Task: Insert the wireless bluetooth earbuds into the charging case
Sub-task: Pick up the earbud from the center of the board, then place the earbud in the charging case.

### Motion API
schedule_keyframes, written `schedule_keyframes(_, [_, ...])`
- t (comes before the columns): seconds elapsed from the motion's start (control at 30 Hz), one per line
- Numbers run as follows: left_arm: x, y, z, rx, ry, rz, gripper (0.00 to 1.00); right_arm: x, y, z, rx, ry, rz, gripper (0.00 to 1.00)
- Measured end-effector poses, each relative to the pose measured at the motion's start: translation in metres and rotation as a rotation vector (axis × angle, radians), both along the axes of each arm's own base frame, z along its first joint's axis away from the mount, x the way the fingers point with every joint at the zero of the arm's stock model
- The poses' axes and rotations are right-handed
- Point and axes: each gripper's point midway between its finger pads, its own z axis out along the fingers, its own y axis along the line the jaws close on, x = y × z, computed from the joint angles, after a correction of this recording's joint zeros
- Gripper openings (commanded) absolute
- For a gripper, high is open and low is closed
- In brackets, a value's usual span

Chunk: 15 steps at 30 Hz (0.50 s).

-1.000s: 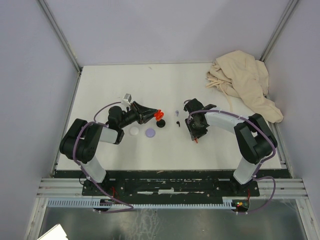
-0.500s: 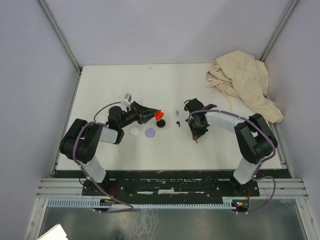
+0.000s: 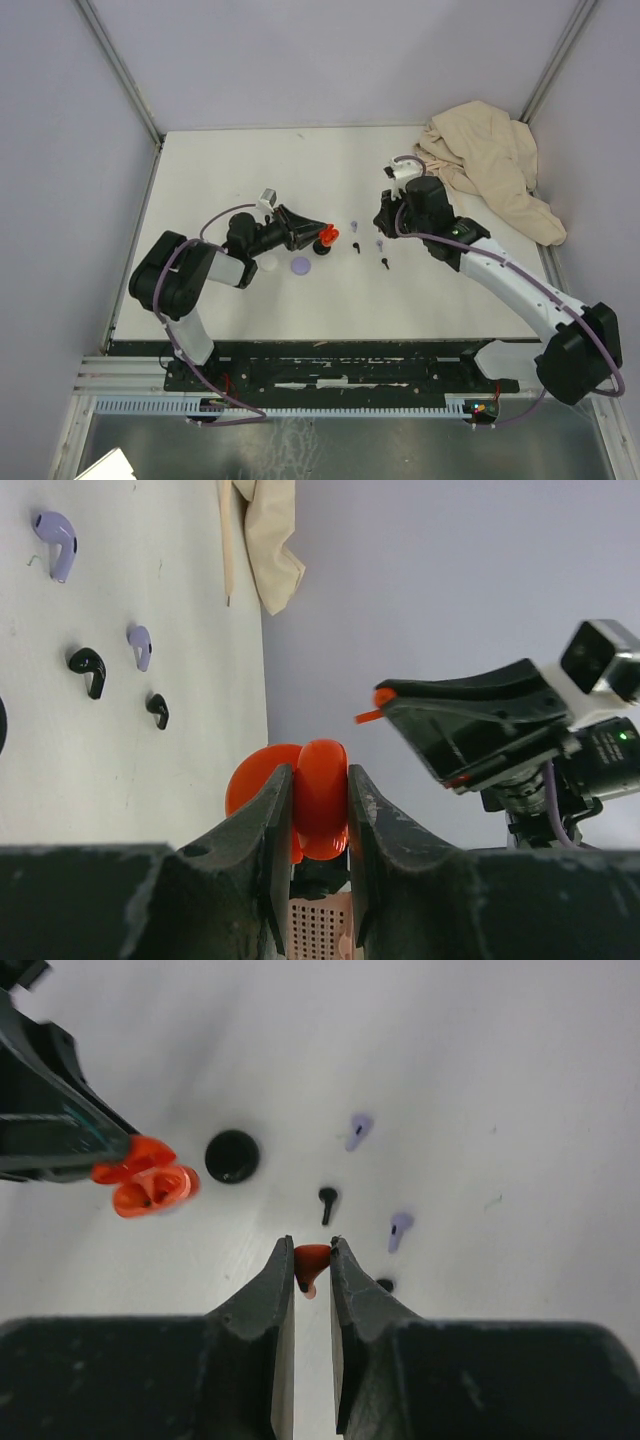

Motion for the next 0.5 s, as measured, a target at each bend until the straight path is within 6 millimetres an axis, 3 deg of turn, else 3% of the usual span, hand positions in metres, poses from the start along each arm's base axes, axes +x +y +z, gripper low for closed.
schedule_keyframes(0.07, [-0.002,-0.006,-0.003,-0.002,0.002,-0.016,0.03,0.003,0.007,0.022,0.062,-0.1,0.012,0.01])
schedule_keyframes(0.17, [-0.006,-0.012,-0.004,-0.002,0.005,-0.032,0.03,0.005,0.02,0.035,0.112,-0.209,0.041,0.01])
schedule_keyframes(0.5, [-0.004,-0.016,0.004,-0.047,0.021,-0.021,0.03,-0.002,0.079,0.03,0.102,-0.438,0.177,0.01])
